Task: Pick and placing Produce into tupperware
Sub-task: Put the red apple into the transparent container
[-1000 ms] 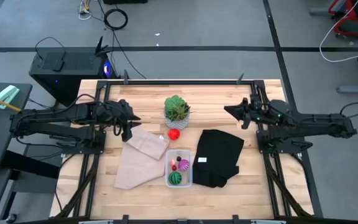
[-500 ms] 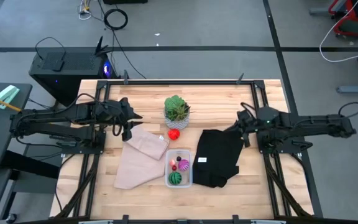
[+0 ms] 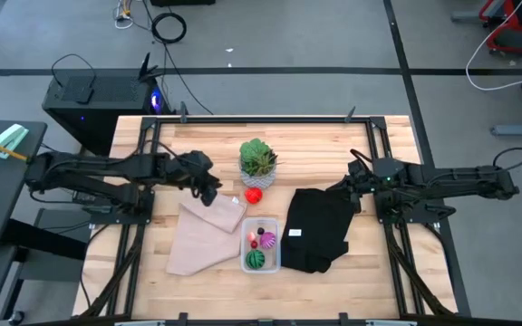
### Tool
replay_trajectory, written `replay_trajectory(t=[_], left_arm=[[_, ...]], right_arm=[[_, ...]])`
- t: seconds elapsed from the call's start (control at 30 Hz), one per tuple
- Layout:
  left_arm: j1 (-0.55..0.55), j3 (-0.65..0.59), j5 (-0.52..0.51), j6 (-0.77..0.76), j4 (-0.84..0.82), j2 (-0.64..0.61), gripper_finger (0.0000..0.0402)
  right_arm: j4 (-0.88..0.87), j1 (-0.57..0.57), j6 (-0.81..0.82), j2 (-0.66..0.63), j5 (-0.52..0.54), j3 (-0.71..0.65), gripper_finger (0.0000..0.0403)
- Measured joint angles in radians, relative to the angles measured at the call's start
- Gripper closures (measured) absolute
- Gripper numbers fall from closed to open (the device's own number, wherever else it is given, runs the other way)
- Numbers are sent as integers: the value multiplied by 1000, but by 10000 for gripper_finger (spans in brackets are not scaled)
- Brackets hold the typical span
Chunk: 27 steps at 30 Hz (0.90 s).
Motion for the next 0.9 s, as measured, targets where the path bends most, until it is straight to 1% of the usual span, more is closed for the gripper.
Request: replay_trajectory(t=[0.1,0.17,0.23,0.33,0.43,0.5,0.6,0.67,0.77,0.9], left_arm=[[-32,0,47,-96,140,37,294],[-54,1,48,-195,206,53,294],[-78,9,7,-275,220,67,295],[-131,32,-89,-289,205,84,303],[-192,75,-173,-317,144,101,325],[-234,124,-222,-327,105,117,344],[-294,224,-316,-388,26,162,374],[-329,298,-384,-448,-47,214,391],[-360,426,-460,-601,-173,324,396],[-366,579,-466,-738,-321,502,377]], right_arm=[[0,0,4,0,0,0,401],[-4,0,19,0,1,0,401],[-14,0,38,0,8,0,401],[-26,0,63,0,25,0,402],[-44,0,83,0,39,0,401],[-49,-1,82,0,46,0,400],[-53,-2,65,0,54,0,400],[-53,-2,32,0,54,0,401],[-53,-2,7,0,54,0,401],[-53,-2,-26,0,53,0,400]])
